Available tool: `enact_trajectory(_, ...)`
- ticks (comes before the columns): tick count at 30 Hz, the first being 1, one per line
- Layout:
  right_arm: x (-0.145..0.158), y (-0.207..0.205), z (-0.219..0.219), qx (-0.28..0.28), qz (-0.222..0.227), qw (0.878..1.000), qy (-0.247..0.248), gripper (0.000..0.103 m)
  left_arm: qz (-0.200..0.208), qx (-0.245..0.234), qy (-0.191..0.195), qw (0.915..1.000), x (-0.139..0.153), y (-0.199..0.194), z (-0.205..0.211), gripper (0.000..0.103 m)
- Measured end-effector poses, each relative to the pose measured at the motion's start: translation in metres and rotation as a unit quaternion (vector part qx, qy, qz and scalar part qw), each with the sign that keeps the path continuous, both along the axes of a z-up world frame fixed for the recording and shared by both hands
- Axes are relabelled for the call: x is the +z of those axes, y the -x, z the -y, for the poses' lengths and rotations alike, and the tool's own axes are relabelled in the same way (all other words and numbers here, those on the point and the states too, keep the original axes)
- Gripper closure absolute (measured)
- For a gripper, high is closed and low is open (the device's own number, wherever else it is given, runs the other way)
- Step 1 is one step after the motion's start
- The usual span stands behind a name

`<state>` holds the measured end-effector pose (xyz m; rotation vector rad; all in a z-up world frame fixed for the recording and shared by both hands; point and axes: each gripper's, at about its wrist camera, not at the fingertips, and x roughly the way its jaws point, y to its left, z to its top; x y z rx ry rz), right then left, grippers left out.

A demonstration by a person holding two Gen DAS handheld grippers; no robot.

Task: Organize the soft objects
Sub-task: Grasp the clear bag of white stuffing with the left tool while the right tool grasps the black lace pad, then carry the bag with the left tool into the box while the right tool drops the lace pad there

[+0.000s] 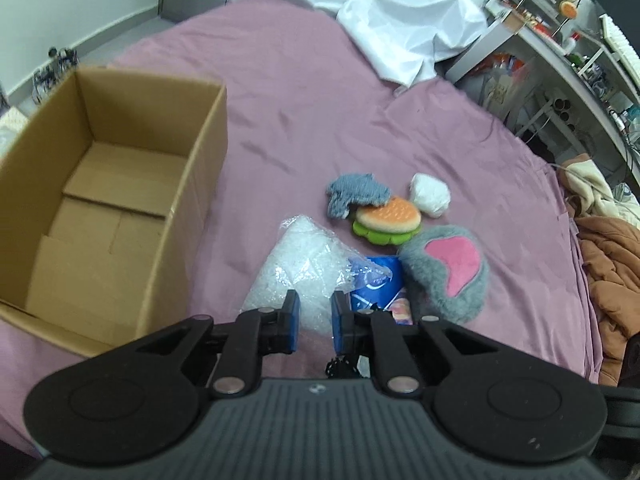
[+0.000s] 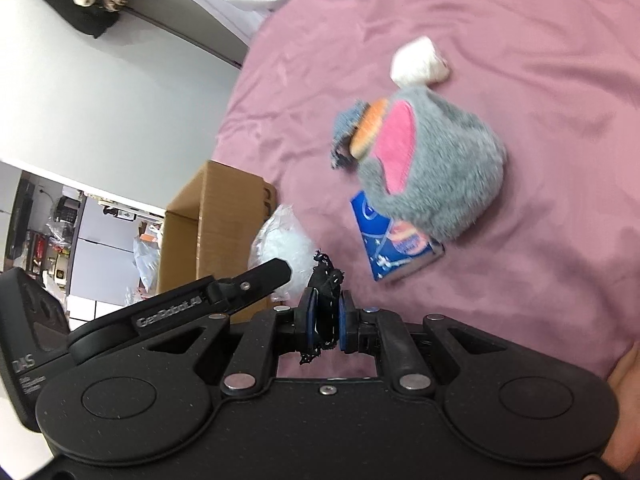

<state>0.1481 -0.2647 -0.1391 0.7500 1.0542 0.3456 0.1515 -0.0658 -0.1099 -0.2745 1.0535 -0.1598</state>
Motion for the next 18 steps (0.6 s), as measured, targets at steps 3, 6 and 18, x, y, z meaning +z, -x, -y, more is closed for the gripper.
enact_trajectory(3,0.007,0.002,-0.001,0.002,0.022,1.000,0.004,0.092,0.015,0.005,-0.010,0.9998,0.012,0.004,-0.002,0.088)
enact_trajectory(6,0.017,0.005,-0.002,0.002,0.051,0.999,0.005,0.092,0.029,0.010,-0.018,0.9994,0.024,0.009,-0.006,0.088)
enact_trajectory(18,0.052,0.011,-0.009,-0.003,0.147,0.989,0.021,0.092,0.068,0.041,-0.030,0.9964,0.056,0.028,-0.026,0.088)
